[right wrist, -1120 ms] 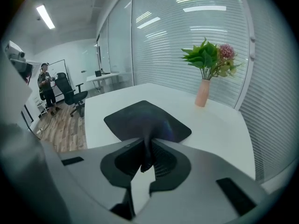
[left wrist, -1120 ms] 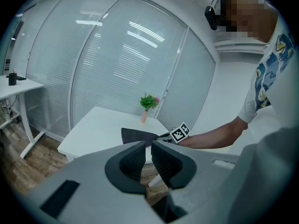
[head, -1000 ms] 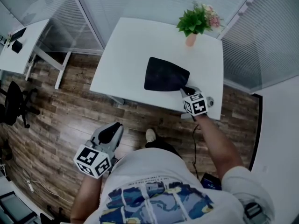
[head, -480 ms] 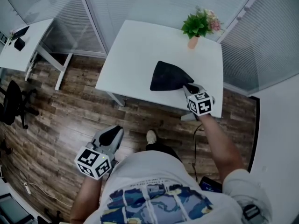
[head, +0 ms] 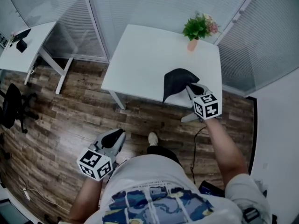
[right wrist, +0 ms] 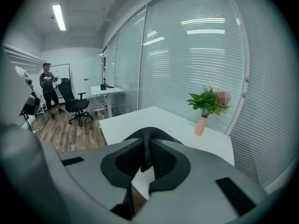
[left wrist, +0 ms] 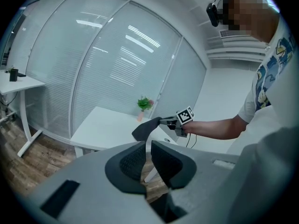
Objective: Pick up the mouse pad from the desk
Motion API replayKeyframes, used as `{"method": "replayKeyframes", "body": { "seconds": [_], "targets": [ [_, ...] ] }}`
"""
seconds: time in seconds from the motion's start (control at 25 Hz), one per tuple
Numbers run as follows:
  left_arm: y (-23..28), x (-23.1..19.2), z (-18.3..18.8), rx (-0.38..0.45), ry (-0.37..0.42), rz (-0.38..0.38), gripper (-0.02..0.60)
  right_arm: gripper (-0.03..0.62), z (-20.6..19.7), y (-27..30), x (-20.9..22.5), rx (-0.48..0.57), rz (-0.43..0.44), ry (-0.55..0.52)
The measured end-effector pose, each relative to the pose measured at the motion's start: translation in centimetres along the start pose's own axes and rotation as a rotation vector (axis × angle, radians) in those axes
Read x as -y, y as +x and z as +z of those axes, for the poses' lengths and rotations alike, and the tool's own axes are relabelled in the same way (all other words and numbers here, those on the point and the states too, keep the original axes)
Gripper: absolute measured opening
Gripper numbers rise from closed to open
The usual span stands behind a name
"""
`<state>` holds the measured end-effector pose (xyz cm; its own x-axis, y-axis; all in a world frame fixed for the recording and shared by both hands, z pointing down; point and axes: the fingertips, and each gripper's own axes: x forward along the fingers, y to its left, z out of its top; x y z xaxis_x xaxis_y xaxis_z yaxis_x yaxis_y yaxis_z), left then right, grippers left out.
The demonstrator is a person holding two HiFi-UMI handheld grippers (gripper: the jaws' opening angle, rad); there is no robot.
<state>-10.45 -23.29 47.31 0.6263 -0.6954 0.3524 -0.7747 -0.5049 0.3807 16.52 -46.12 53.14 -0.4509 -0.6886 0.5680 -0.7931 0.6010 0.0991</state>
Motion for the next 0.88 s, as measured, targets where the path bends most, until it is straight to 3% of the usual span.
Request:
{"method": "replayKeyframes", "body": {
  "seconds": [0.88],
  "targets": [
    [-9.9,5.0,-5.5,0.017,0.034,-0.107,0.038,0.029,5.6,-20.1,-13.5,0.186,0.029,-0.053]
  ]
}}
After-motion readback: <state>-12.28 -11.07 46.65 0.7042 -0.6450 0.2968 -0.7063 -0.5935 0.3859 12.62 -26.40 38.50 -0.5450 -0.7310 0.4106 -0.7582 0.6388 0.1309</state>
